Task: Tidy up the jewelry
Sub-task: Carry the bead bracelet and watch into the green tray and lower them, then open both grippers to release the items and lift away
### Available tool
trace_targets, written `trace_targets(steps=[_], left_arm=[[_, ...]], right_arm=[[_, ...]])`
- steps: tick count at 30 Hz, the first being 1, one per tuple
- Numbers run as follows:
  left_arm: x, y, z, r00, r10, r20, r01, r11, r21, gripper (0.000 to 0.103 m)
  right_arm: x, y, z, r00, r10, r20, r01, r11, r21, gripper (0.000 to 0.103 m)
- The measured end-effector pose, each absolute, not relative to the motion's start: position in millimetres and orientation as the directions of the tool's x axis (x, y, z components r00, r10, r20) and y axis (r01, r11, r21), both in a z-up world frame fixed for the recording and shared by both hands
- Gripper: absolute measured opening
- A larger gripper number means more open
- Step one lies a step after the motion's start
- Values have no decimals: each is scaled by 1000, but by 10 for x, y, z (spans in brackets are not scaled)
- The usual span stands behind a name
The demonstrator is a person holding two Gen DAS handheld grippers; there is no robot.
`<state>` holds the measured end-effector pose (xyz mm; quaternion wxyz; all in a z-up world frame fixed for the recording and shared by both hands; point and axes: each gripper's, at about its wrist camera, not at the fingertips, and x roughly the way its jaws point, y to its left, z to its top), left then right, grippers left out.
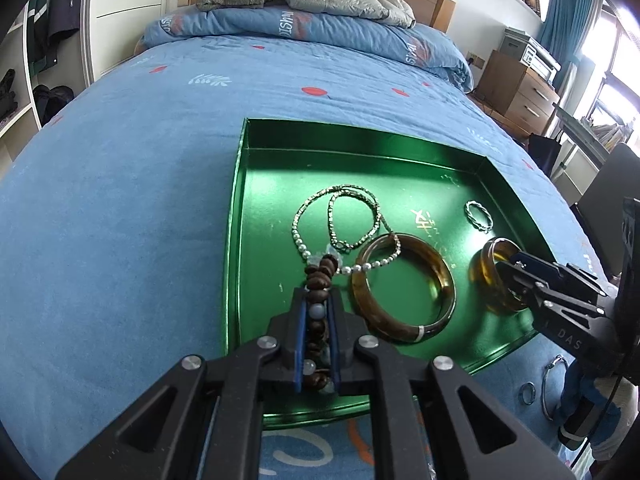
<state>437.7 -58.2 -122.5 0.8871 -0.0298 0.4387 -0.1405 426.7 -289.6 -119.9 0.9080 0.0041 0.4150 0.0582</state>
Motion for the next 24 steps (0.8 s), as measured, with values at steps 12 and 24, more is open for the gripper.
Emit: trace_targets(steps=[12,24], left_arm=[[4020,-438,-630,618,-274,-737,204,961,-186,29],[2841,-400,-102,713,-170,-680,151,985,-88,34]], right_arm=[[3795,-2990,-473,731,78,-678,-60,997,50,54],[2635,-3078,-14,768,76,-636,-46,997,63,54]])
